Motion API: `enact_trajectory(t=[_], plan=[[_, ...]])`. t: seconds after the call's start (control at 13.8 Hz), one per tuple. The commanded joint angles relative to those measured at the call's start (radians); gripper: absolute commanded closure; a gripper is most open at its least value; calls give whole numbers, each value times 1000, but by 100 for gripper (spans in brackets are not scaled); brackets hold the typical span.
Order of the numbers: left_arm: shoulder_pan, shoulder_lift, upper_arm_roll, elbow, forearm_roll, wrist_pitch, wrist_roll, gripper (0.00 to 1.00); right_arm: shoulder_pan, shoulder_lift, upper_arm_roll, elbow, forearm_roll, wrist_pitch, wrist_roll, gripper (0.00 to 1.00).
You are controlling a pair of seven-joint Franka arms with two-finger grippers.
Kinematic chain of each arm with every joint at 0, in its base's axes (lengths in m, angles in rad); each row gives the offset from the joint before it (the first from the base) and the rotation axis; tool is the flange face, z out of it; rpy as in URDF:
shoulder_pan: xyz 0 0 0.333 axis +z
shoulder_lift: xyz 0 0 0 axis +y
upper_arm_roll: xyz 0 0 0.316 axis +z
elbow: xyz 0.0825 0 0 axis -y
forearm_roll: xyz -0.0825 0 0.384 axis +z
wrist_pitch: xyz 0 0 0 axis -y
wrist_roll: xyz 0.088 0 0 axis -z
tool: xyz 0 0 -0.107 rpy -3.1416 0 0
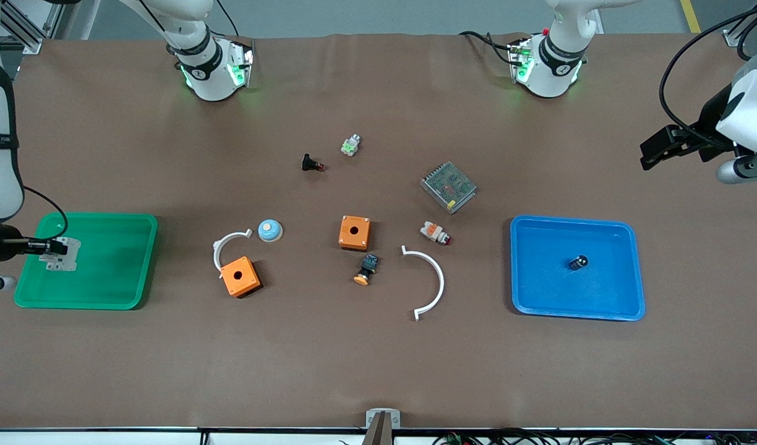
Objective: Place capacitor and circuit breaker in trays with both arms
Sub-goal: 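Carry the white circuit breaker with the right gripper into the green tray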
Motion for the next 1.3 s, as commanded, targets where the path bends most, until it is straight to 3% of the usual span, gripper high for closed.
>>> enact_trajectory(t=[0.0, 0.36, 0.87, 0.94, 1.09, 1.16, 1.23], plan=[[-35, -55, 39, -64, -28, 27, 31, 0, -32, 56, 20, 39, -60, 39, 2, 85], [-78, -78, 75, -103, -28, 54, 33, 0, -61, 139, 21, 26, -58, 166, -1, 84], [-72, -71, 73, -118, -31, 99, 47, 0, -71, 182, 23, 19, -51, 211, -5, 79], [-72, -71, 72, -117, -31, 100, 48, 0, -72, 180, 23, 13, -51, 211, -5, 74], [-73, -72, 64, -107, -33, 100, 54, 0, -67, 171, 23, 13, -51, 196, -4, 16], [-75, -75, 62, -106, -33, 99, 56, 0, -64, 159, 23, 13, -51, 173, -2, 0], [-73, -77, 62, -106, -33, 97, 65, 0, -62, 131, 26, 19, -52, 132, -5, 0]])
